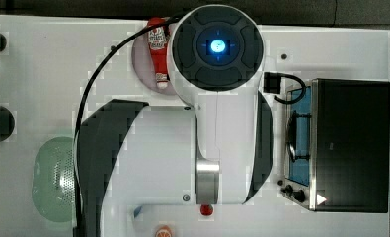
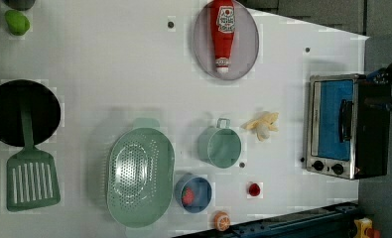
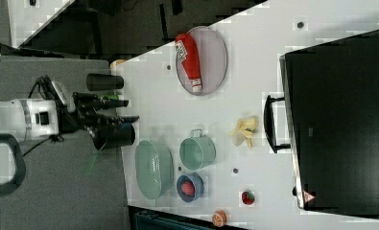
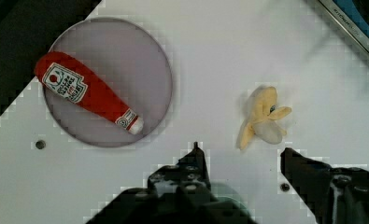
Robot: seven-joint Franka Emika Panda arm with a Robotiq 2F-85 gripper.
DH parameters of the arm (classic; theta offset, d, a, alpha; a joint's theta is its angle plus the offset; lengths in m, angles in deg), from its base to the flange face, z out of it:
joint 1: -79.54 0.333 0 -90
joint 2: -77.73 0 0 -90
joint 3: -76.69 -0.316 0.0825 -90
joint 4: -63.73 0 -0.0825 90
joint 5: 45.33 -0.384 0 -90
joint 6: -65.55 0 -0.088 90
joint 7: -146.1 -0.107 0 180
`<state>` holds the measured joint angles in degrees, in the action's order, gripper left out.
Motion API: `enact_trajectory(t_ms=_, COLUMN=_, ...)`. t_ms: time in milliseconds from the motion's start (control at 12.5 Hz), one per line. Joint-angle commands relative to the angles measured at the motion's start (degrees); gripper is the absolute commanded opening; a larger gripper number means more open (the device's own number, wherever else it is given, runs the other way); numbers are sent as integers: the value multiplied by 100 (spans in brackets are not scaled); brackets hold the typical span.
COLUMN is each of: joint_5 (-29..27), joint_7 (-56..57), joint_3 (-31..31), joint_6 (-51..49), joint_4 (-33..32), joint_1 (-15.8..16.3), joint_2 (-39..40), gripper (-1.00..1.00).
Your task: Pick banana from table and place on oven.
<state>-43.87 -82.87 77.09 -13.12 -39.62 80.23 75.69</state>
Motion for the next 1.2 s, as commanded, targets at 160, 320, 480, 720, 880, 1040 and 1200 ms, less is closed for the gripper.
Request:
enact_trajectory(t_ms=160, joint_5=22, joint_7=-511, joint_3=223, joint_6=-868, joint_4=-1718, joint_1=-138, joint_2=-2730, gripper=80)
enact_trajectory(t_ms=320, joint_5=21, joint_7=-511, joint_3=222, joint_6=-868, joint_4=-1722, joint_1=-137, joint_2=-2727, gripper=100)
enact_trajectory(t_ms=480, joint_5=22, joint_7=-511, joint_3=223, joint_6=-860, joint_4=-1749, joint_1=-138, joint_2=-2673, gripper=100)
enact_trajectory(t_ms=720, joint_5=21, joint_7=-511, joint_3=223, joint_6=-450, joint_4=-2070, joint_1=-137, joint_2=-2413, gripper=100)
enact_trajectory(t_ms=880, joint_5=22, joint_7=-511, joint_3=223, joint_6=205, joint_4=-2412, joint_1=-137, joint_2=-2115, gripper=100)
enact_trajectory(t_ms=1040, joint_5=22, joint_7=-511, joint_3=224, joint_6=976, joint_4=-2763, joint_1=-138, joint_2=-1709, gripper=100)
enact_trajectory(t_ms=1200, joint_5=22, joint_7=-511, joint_3=231, joint_6=1752, joint_4=-3057, joint_1=-143, joint_2=-1222, gripper=100)
